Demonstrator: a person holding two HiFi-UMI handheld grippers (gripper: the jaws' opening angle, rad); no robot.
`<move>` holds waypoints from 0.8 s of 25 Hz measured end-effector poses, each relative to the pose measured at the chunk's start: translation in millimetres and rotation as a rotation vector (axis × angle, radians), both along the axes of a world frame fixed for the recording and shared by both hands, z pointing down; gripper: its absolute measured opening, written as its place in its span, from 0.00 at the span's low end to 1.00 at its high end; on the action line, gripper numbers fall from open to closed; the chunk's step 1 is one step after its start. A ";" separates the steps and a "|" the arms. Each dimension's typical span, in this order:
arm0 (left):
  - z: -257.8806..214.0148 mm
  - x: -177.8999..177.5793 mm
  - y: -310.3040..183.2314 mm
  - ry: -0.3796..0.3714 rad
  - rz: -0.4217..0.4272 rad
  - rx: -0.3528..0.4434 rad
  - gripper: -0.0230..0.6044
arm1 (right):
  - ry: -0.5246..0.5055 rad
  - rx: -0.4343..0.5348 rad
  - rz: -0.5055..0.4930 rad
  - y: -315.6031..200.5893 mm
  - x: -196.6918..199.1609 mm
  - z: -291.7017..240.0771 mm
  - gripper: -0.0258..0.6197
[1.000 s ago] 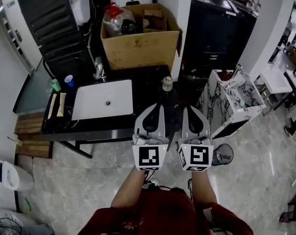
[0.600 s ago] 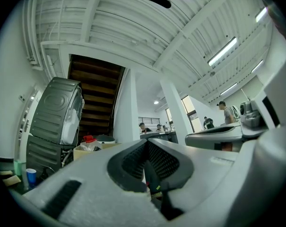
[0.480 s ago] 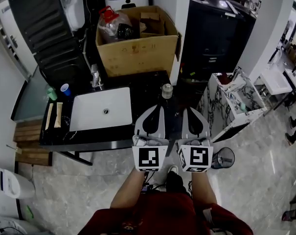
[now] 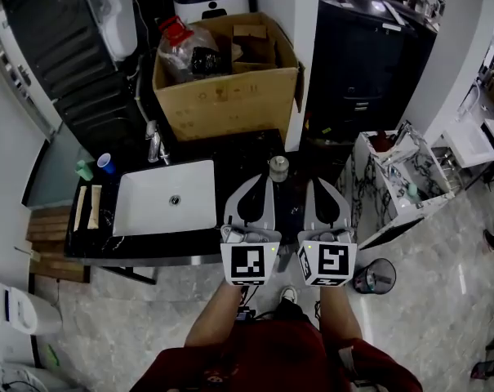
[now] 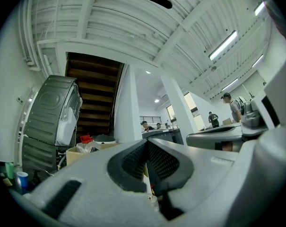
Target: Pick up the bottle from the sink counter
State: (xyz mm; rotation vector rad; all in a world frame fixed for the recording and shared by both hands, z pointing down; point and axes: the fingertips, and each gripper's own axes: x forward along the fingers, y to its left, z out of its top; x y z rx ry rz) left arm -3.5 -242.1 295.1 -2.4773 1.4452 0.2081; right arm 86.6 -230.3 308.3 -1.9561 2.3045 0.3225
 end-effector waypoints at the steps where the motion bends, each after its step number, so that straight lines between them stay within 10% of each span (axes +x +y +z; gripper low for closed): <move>1: -0.8 3.5 -7.0 -0.001 -0.003 0.000 0.04 | -0.001 0.001 -0.002 -7.2 3.6 -0.8 0.04; 20: -13.7 62.0 -103.7 -0.002 -0.114 0.030 0.04 | -0.030 0.005 -0.119 -113.7 62.3 -6.4 0.04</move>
